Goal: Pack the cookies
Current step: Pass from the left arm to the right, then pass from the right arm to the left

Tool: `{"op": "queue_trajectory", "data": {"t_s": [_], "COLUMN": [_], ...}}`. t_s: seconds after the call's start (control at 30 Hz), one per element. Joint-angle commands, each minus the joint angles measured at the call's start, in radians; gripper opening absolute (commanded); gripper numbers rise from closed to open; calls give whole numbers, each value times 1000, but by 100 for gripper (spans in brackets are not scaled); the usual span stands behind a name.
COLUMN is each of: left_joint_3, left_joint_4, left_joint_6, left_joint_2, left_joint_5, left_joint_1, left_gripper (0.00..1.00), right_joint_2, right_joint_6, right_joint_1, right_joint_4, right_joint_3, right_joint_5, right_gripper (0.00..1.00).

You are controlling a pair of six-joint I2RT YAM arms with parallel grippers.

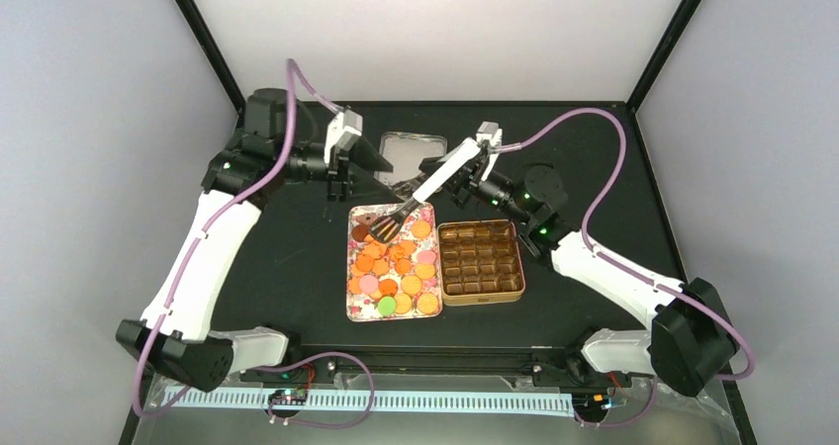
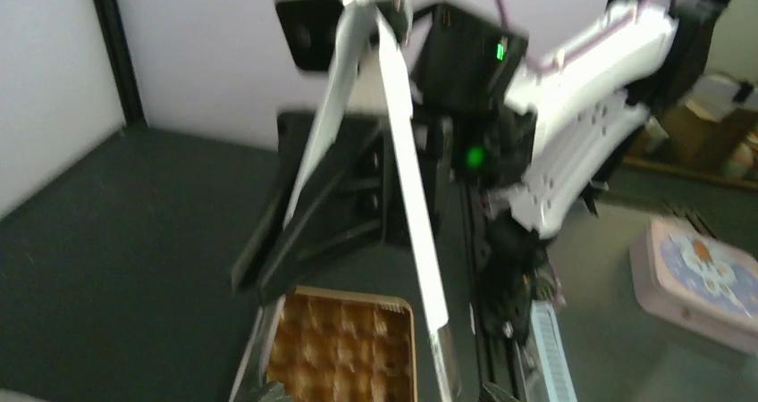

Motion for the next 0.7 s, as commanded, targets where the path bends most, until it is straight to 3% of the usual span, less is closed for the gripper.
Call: {"op": "queue_trajectory", "data": {"t_s": [0.0,0.23,0.5,0.57,0.67], "left_joint_3": [9,6,-20,-48,-97], "left_joint_4": [-470,-630,-675,-597,-466], "left_joint_6": [462,588,619,549,442], "left_joint_2": [81,127,146,141,128], "left_joint_5": [1,14,30,8,-12], "left_joint_1": [-16,-69,-112,-118,-119], "left_gripper": [55,53,57,48,24], "right_joint_2": [-21,-2,-3,-5,0], "right_joint_6": [-105,-144,-207,-213,-210], "right_joint_1": [-4,-3,3,6,11], "right_joint_4": [-169,-241,-276,-266,-244], "right_joint_3": [20,82,104,106,108], "right_joint_5": [-110,-137,-120,-115,-121], "right_gripper": [1,1,1,1,1]}}
